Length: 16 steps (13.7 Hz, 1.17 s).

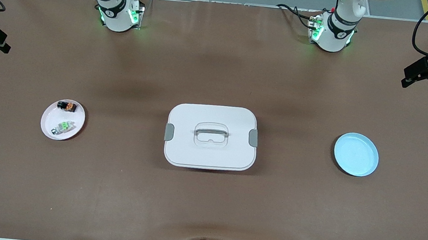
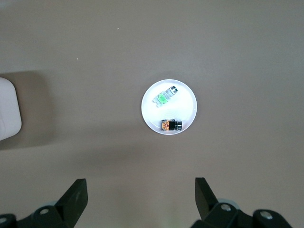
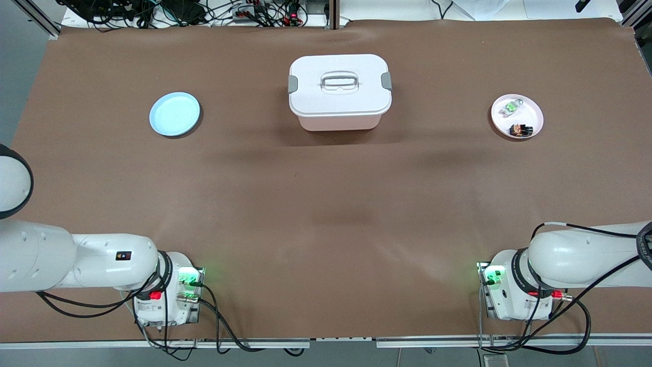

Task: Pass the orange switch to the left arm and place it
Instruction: 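Move the right gripper down over the white plate of switches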

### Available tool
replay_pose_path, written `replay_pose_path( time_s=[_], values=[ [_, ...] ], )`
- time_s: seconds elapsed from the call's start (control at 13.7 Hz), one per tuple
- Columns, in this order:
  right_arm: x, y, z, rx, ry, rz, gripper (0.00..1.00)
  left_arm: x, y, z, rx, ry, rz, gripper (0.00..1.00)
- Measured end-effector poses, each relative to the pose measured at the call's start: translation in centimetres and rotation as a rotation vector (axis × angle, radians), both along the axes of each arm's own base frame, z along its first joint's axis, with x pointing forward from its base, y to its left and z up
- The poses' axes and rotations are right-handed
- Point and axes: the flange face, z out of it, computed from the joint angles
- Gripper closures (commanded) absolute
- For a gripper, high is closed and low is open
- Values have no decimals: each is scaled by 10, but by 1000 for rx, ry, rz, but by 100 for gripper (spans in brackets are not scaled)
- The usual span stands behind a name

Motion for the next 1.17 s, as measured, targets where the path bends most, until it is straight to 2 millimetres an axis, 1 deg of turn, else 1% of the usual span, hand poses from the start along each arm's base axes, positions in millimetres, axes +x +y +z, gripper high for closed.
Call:
replay_pose_path(
  time_s=[0.51, 0.66, 0.95, 1.17],
  values=[
    [0, 0, 0, 0, 2, 0, 0, -1, 0, 0, 1, 8, 0, 0],
    [1, 0, -6, 2, 26, 0, 0, -1, 3, 1, 29, 6, 2, 0],
    [14, -2, -40, 7, 117, -2, 0, 0, 6, 1, 49, 5, 4, 0],
    [28, -7, -76, 11, 200, -10, 0, 3, 6, -4, 49, 16, 4, 0]
  ],
)
